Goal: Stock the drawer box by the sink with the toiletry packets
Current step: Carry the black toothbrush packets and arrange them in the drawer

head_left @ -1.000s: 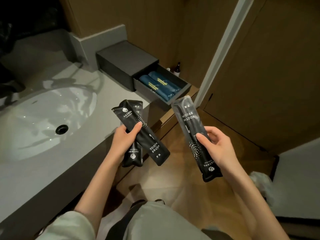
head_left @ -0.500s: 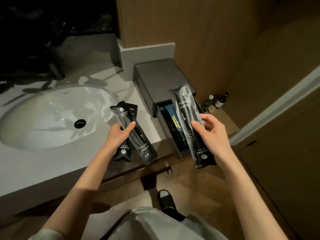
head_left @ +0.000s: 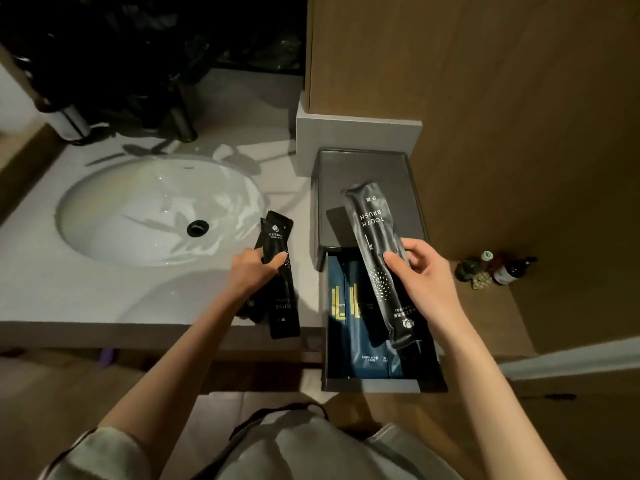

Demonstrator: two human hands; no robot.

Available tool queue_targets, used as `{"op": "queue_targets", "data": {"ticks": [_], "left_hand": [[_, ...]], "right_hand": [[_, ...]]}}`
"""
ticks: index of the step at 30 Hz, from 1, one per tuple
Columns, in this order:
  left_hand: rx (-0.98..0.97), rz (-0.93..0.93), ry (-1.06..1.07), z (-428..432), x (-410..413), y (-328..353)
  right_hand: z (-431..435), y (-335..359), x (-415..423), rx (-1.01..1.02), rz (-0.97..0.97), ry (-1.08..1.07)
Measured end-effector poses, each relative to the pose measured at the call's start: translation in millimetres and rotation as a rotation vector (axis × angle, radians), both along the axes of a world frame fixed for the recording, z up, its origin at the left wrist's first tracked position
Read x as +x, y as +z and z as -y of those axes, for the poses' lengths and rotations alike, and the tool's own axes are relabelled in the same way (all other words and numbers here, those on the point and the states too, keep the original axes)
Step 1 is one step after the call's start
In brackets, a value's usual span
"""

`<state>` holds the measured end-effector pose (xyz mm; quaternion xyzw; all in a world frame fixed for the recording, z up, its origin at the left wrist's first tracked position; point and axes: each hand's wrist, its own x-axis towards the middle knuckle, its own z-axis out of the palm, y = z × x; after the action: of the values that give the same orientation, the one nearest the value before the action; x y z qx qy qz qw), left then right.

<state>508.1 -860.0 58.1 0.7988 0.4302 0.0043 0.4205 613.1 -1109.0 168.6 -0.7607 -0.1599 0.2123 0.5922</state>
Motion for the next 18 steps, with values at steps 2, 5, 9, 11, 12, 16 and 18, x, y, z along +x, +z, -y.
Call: {"op": "queue_targets", "data": {"ticks": [2, 5, 9, 11, 12, 16, 18], "left_hand": [[0.097, -0.071, 0.006, 3.9, 2.3, 0.5], [0.127, -0.1, 0.038, 12.3, 5.6, 6.8], [0.112, -0.066, 0.052, 17.7, 4.0, 20.3], [0.081, 0.055, 0.041, 17.8, -1.4, 28.7], [0.041, 0.164, 0.057, 20.2, -5.1, 37.3], [-0.145, 0.419, 0.076, 29.6, -22.8, 73.1], [-0.283, 0.552, 0.047, 33.9, -33.9, 89.2]], "right_hand": [[-0.7, -1.8, 5.2, -0.006, -0.015, 0.008], [-0.3, -4.5, 9.6, -0.013, -0.02, 0.017], [1.1, -3.9, 8.4, 0.005, -0.023, 0.012], [3.0, -1.7, 6.0, 0.008, -0.017, 0.014], [4.0, 0.3, 4.3, 0.012, -0.015, 0.018], [7.9, 5.3, -3.2, -0.046, 0.131, 0.09], [9.2, 7.6, -9.6, -0.118, 0.237, 0.138]]}}
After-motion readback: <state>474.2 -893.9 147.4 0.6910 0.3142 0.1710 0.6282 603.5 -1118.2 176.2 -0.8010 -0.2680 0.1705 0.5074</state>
